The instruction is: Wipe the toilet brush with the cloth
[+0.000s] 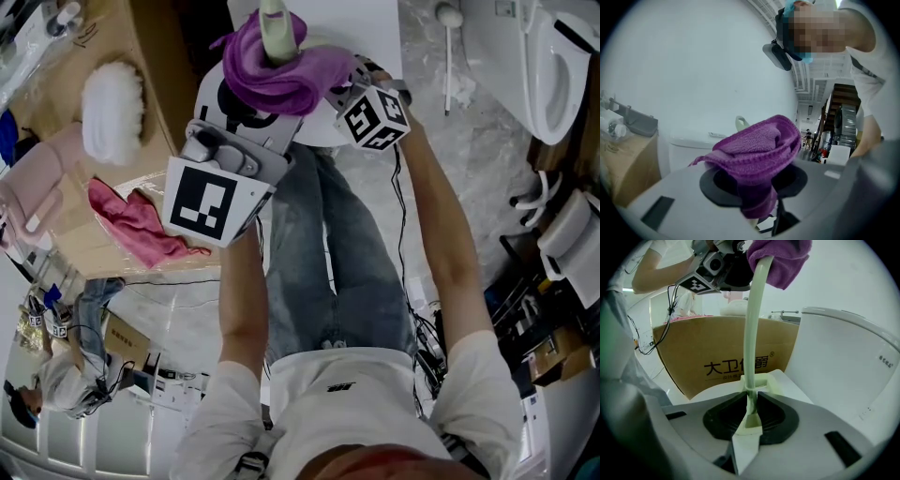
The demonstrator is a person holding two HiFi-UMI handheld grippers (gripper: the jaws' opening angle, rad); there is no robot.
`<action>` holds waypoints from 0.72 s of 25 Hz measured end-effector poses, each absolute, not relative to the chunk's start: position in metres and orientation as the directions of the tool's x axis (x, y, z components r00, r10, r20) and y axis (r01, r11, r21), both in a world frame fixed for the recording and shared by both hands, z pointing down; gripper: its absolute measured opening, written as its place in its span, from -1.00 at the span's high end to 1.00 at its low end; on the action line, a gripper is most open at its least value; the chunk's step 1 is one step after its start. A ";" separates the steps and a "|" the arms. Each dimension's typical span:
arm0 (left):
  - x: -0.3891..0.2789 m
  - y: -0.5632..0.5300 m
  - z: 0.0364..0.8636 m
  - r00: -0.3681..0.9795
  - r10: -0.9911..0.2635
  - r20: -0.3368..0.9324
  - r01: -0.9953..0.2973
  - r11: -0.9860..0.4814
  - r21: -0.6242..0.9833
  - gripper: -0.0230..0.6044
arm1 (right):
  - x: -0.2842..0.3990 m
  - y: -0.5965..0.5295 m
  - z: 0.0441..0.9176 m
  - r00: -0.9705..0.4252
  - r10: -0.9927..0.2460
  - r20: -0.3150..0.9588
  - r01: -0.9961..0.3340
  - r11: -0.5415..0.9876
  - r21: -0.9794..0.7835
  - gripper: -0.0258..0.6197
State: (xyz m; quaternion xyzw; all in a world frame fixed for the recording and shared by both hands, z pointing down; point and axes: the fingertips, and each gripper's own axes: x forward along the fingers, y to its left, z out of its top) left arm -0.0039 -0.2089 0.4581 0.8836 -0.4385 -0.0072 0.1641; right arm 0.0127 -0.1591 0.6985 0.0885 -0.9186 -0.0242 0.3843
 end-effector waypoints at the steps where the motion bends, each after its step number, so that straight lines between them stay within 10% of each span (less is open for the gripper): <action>1: -0.004 -0.209 0.459 0.616 -0.778 0.125 -0.771 -0.563 0.298 0.39 | 0.013 -0.159 0.699 -0.689 -0.182 0.702 -0.144 0.983 0.113 0.72; 18: 0.011 -0.191 0.513 0.618 -0.762 0.194 -0.780 -0.563 0.274 0.53 | 0.014 -0.159 0.696 -0.699 -0.186 0.690 -0.145 0.982 0.118 0.72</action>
